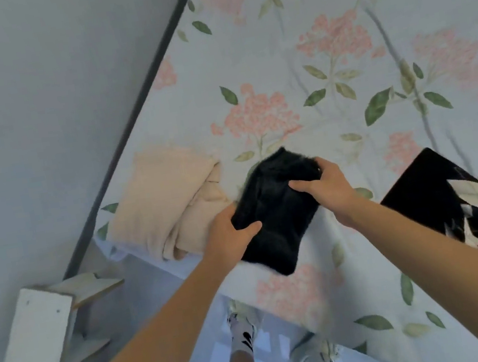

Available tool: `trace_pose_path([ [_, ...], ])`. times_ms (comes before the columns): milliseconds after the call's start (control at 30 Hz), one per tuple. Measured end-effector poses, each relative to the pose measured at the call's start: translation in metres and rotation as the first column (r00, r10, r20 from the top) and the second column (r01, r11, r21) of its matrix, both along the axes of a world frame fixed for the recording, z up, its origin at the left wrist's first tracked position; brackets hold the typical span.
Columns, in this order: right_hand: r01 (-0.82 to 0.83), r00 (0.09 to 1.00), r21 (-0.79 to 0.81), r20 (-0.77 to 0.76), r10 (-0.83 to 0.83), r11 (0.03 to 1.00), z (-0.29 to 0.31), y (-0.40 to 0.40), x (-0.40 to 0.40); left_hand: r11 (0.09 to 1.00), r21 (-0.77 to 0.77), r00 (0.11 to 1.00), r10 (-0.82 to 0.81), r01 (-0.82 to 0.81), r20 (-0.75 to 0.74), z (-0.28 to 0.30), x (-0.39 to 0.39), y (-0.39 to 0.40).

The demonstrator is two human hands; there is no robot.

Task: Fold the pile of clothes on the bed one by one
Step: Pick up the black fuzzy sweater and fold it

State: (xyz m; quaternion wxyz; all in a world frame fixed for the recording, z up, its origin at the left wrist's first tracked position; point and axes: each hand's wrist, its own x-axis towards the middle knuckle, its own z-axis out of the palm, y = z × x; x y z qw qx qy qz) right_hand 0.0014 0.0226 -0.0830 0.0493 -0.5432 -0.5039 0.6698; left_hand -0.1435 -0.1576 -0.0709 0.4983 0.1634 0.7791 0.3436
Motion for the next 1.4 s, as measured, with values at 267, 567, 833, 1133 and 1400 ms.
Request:
trace_pose_path([
  [267, -0.031, 0.999, 0.092, -0.008, 0.032, 0.995, 0.007, -0.047, -0.041, 0.993, 0.019, 0.991, 0.117, -0.116, -0.071, 0.001, -0.008, -0.055],
  [567, 0.006, 0.993, 0.144, -0.121, 0.012, 0.99, 0.04, -0.079, -0.146, 0.954, 0.167, 0.967, 0.236, -0.249, 0.096, 0.058, -0.134, -0.097],
  [833, -0.44, 0.897, 0.757, 0.395, 0.199, 0.483, 0.009, -0.122, -0.217, 0.951, -0.293, 0.534, -0.3, 0.099, -0.791, 0.014, -0.185, -0.112],
  [1133, -0.702, 0.626, 0.707, 0.549, 0.554, 0.092, -0.034, -0.137, -0.209, 0.87, -0.332, 0.433, -0.474, 0.364, -0.767, -0.026, -0.145, -0.109],
  [1400, -0.616, 0.771, 0.691, 0.427, 0.473, 0.379, -0.008, -0.085, -0.13, 0.824, -0.25, 0.365, -0.47, 0.509, -0.804, 0.008, -0.101, -0.042],
])
